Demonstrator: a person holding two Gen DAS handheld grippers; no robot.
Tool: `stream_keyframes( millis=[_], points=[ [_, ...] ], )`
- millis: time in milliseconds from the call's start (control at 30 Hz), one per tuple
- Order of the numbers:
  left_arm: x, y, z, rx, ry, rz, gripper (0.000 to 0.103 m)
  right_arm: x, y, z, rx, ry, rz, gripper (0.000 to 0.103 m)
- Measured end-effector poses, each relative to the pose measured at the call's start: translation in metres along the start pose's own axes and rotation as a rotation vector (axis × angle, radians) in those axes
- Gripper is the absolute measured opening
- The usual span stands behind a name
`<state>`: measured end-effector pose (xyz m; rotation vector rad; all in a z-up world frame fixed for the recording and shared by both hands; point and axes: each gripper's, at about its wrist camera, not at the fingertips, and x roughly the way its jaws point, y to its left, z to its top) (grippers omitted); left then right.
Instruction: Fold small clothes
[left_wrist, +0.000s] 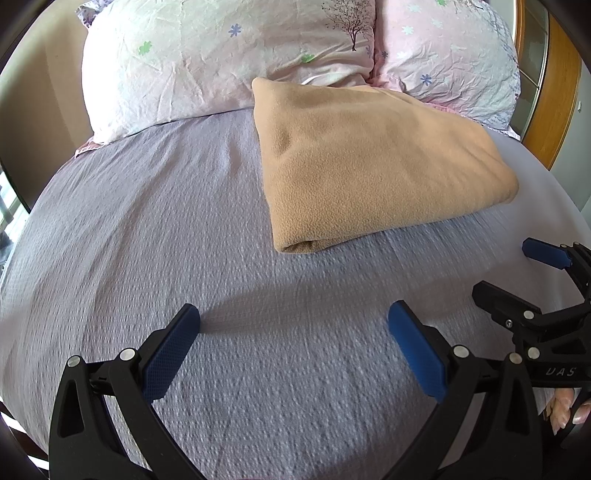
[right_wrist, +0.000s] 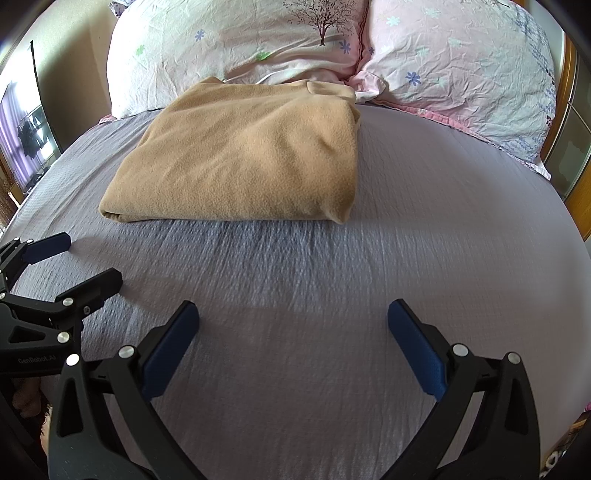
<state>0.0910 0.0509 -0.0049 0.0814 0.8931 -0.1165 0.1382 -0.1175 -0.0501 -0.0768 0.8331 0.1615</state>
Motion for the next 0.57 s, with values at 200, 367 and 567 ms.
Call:
stream_keyframes(
  millis=[200,367,567],
  points=[
    [-0.0007,-0.0001,-0.0002,0.000,-0.004,0.002,0.102,0.0001,-0.0001,0.0001,0.000,0.000,0.000,0.101],
    [-0.0013,0.0000,-0.0001,0.003,-0.008,0.000,0.102,0.0003,-0.0001,0.0002,0.000,0.000,0.000,0.101],
    [-0.0022,-0.0006,-0.0002,0.002,-0.009,0.000,0.102,0.0005,-0.0001,0.0002,0.000,0.000,0.000,0.101]
  ],
)
